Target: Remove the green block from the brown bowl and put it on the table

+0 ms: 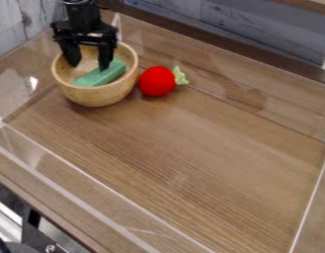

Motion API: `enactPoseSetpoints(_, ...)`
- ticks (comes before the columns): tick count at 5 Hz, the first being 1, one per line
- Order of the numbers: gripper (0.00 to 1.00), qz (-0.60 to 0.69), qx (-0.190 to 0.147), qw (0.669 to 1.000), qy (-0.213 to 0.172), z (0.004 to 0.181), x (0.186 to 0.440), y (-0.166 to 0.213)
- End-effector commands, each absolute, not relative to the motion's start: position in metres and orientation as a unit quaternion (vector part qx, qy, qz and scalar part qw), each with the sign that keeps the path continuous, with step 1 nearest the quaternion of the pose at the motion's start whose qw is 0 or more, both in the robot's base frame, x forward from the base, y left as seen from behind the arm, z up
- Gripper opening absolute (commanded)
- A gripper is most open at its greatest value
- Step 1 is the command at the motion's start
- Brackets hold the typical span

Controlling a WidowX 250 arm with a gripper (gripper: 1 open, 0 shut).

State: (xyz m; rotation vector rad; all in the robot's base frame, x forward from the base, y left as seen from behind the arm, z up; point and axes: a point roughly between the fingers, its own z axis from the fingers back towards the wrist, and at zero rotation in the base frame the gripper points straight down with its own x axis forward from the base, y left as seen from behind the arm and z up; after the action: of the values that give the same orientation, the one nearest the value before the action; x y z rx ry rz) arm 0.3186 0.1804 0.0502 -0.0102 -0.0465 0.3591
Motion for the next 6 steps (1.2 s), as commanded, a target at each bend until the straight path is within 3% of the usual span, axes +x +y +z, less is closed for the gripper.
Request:
enactPoseSetpoints(1, 1.0, 0.208, 0.01, 0.977, -0.051, 0.069, 0.333, 0.181)
enactPoseSetpoints(4, 1.0, 0.3, 0.015, 0.953, -0.044, 0.072, 0.346, 0.168)
enactPoseSetpoints(5, 1.0, 0.304, 0.022, 0.952, -0.035, 0.055, 0.34, 0.173)
enactPoseSetpoints(6, 0.0, 0.294, 0.027, 0.955, -0.03, 0.051, 0.332, 0.171)
